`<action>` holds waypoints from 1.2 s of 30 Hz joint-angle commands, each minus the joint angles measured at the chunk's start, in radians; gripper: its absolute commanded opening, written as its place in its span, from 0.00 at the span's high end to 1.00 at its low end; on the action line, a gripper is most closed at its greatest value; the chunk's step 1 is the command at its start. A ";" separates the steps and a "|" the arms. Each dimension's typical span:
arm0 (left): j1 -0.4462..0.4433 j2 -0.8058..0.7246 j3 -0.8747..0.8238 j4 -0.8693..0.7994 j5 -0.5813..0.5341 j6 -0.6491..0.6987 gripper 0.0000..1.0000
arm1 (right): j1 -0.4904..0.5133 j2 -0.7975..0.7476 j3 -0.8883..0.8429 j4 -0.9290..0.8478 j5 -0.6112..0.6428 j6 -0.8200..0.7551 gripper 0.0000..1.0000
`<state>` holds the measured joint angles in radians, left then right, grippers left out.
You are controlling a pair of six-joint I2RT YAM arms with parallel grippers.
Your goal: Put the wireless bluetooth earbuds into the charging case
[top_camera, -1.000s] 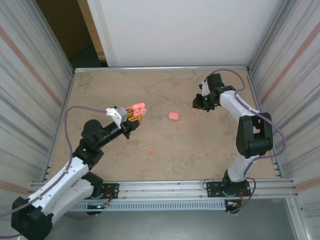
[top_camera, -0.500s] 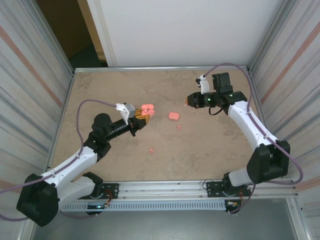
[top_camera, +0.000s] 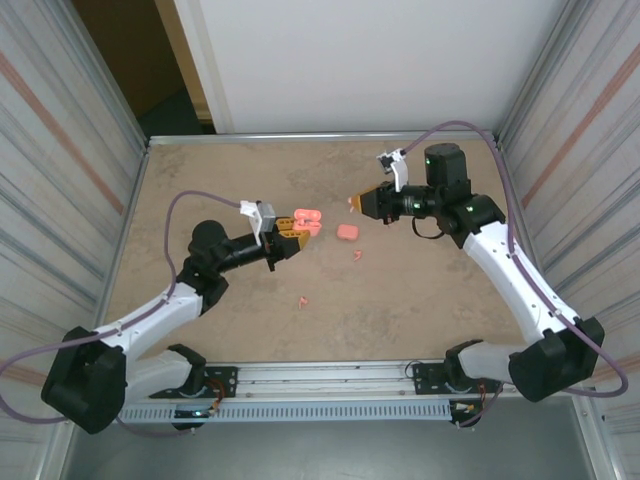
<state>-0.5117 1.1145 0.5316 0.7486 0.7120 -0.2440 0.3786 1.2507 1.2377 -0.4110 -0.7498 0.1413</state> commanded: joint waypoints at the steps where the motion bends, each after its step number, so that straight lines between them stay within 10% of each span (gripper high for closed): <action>1: 0.005 0.007 0.041 0.076 0.061 -0.041 1.00 | 0.030 -0.034 0.010 0.042 -0.033 -0.041 0.83; 36: 0.003 0.059 0.084 0.142 0.139 -0.108 1.00 | 0.208 0.022 0.078 0.001 0.104 -0.171 0.83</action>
<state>-0.5117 1.1782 0.5835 0.8433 0.8238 -0.3420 0.5735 1.2629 1.2793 -0.4042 -0.6655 -0.0093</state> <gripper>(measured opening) 0.227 0.169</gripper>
